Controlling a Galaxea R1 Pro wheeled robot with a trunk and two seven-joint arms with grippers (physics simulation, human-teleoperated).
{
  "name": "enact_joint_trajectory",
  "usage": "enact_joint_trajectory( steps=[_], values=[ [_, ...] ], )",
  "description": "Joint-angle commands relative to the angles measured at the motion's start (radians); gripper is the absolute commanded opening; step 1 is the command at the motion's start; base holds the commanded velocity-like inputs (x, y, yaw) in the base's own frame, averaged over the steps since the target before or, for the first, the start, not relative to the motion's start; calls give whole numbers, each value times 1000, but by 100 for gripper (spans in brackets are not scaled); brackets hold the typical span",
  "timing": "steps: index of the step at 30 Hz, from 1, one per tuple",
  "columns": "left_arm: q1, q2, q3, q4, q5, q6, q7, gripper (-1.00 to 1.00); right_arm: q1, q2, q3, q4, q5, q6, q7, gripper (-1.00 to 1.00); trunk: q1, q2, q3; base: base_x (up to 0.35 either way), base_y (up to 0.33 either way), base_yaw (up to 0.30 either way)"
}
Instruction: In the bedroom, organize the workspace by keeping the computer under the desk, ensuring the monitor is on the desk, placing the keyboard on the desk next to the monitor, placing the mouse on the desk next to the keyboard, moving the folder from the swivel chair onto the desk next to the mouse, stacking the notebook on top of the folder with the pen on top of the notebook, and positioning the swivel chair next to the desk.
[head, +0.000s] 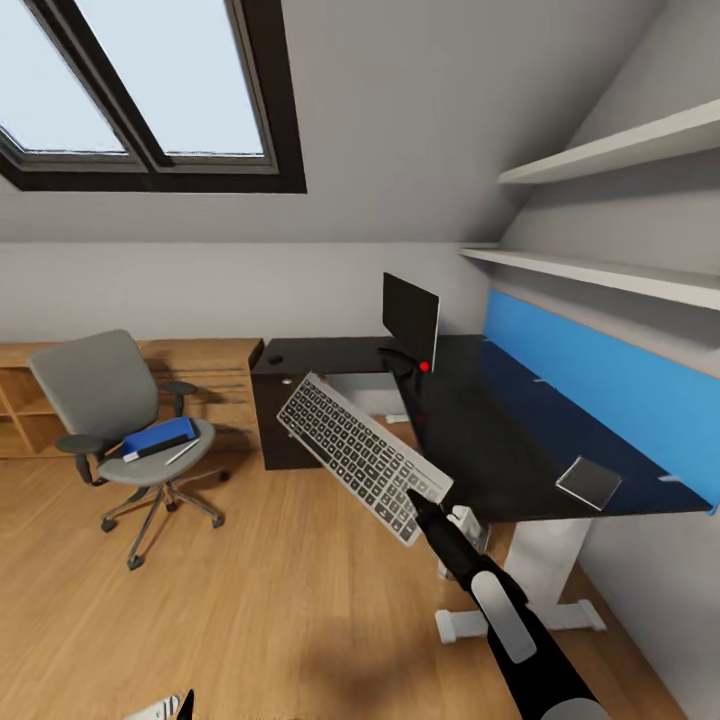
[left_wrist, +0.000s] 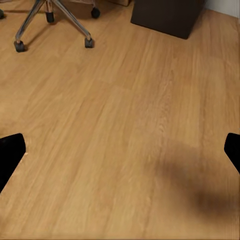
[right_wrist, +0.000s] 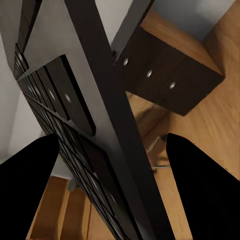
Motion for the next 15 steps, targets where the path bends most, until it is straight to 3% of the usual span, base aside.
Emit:
enact_joint_trajectory(
  steps=[1,9,15],
  values=[
    [-1,0,-7,1,11,-1,-6,100,-1,0,0,4,-11,-13,3,-100,0,-1,-2,0,295,273],
    [-1,1,-7,1,11,-1,-5,100,-1,0,0,19,-12,-56,4,-100,0,-1,-7,82,285,269],
    [-1,2,-7,1,11,-1,-4,100,-1,-4,-1,23,-12,-55,9,-100,0,-1,-8,298,58,102]
  ],
)
